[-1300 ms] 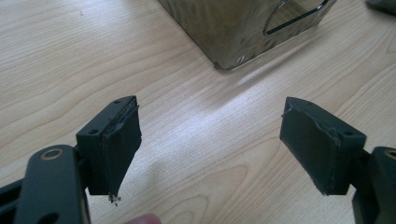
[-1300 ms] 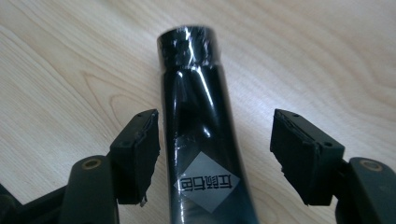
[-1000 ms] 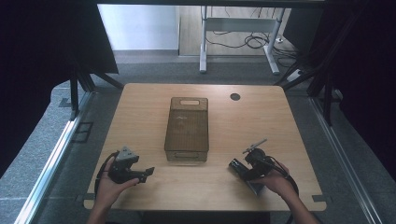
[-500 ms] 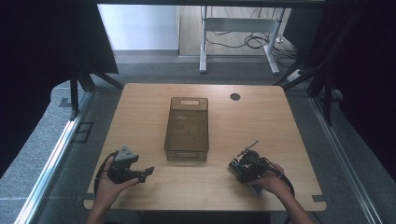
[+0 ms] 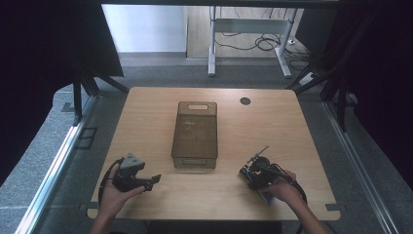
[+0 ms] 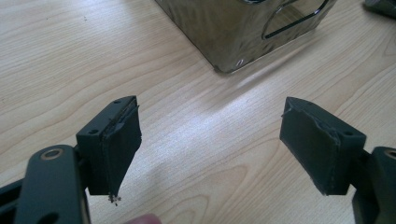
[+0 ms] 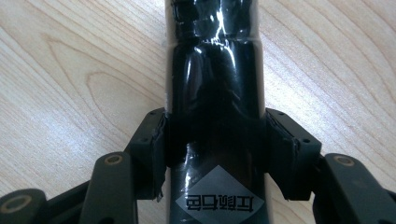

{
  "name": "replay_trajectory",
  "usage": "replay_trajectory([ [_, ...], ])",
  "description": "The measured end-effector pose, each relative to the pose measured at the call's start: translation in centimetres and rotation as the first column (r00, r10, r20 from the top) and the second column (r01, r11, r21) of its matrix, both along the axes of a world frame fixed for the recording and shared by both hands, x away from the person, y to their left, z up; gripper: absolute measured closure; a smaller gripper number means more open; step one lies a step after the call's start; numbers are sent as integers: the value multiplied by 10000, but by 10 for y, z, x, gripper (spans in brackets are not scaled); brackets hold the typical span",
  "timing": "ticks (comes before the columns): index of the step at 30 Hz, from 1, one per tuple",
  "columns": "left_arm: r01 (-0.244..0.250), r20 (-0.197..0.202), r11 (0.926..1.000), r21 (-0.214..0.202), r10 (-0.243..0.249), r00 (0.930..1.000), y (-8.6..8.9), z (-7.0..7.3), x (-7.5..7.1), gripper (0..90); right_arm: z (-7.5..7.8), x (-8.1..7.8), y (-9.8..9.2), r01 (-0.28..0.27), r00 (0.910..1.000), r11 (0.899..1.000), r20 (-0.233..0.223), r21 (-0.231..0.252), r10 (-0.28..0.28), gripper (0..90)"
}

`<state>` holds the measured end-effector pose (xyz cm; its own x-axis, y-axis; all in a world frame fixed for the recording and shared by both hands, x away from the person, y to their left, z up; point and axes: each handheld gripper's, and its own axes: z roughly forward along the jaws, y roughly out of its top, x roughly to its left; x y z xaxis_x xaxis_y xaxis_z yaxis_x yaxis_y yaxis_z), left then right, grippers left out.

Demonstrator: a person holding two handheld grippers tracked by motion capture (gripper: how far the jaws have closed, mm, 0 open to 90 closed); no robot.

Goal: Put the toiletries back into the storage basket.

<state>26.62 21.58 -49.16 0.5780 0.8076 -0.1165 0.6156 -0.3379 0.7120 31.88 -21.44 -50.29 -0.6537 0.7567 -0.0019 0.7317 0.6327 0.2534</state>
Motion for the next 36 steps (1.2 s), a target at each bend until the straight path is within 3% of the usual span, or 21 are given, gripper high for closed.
replay_trajectory([
  [7,-26,37,10000,-48,26,10000,1,1,0,206,1,3,-2,97,9999,9999,-126,106,-96,453],
  [12,-43,40,10000,-20,43,10000,2,0,0,206,1,8,-9,316,9990,9973,-333,663,-294,458],
  [16,0,2,10000,-15,0,10000,1,-1,1,206,3,10,-14,584,9958,9890,-776,1362,-482,461],
  [19,-24,7,10000,-34,24,10000,2,-1,1,206,6,11,-17,712,9943,9842,-906,1623,-570,462],
  [28,-38,-11,10000,-8,38,10000,2,-1,1,206,12,13,-21,854,9927,9770,-1008,1953,-666,463],
  [36,-7,-13,10000,-29,7,10000,2,-1,1,206,29,12,-25,997,9925,9728,-907,2092,-822,463],
])
